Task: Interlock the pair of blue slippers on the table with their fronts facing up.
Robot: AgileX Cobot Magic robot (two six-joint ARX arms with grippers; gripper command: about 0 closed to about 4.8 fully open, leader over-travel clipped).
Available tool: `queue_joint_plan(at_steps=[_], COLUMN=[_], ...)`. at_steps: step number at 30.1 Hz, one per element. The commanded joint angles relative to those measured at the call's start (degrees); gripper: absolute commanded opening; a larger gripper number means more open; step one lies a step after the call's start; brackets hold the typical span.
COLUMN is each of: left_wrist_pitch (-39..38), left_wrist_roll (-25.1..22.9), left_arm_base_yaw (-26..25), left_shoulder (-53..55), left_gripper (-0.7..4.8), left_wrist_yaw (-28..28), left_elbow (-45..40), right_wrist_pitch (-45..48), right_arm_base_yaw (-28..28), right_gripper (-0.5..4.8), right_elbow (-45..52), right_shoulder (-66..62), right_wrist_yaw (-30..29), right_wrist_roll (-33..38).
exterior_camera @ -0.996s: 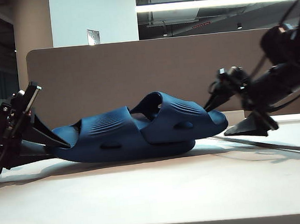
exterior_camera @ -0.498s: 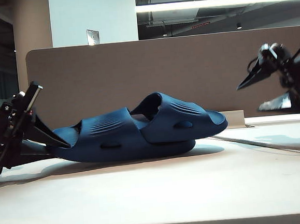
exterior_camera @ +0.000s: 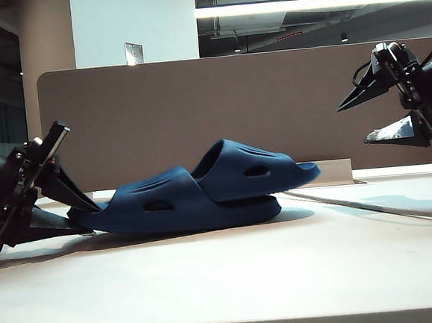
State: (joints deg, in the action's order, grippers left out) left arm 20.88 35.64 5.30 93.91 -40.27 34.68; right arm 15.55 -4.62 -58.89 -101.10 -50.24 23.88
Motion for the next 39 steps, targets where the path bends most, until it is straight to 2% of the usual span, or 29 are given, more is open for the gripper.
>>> queue_joint_plan(at_steps=[1, 17, 19, 23, 25, 31, 35, 39], left_wrist_pitch=[-3.56, -14.19, -15.82, -18.05, -19.87, -27.89, -34.18, -35.85], left_wrist_roll=[0.37, -1.46, -2.62, -3.26, -4.20, -8.98, -13.03, -14.32], left_arm_base_yaw=[0.00, 0.07, 0.11, 0.11, 0.11, 0.11, 0.11, 0.09], left_shoulder=[0.44, 0.15, -0.15, -0.31, -0.28, -0.31, -0.42, -1.55], left_gripper=[1.26, 1.35, 1.56, 1.63, 1.91, 1.96, 2.41, 2.47], left_wrist_yaw=[0.92, 3.58, 4.35, 4.87, 5.95, 10.84, 14.67, 17.09], left_elbow=[0.44, 7.30, 8.11, 9.44, 10.12, 13.03, 16.39, 17.97], right_wrist_pitch=[0.50, 0.52, 0.50, 0.52, 0.50, 0.48, 0.44, 0.04], right_arm_base_yaw=[0.07, 0.07, 0.07, 0.07, 0.07, 0.07, 0.07, 0.07], right_gripper=[3.86, 3.66, 3.66, 3.66, 3.66, 3.66, 3.66, 3.67], right_elbow=[0.48, 1.51, 1.51, 1.51, 1.51, 1.51, 1.51, 1.51], right_shoulder=[0.37, 0.37, 0.37, 0.37, 0.37, 0.37, 0.37, 0.37], right_wrist_yaw=[-0.52, -0.79, -0.76, -0.74, -0.76, -0.76, -0.76, -0.68], right_wrist_roll=[-0.42, -1.22, -1.25, -1.25, -1.25, -1.25, -1.25, -1.25])
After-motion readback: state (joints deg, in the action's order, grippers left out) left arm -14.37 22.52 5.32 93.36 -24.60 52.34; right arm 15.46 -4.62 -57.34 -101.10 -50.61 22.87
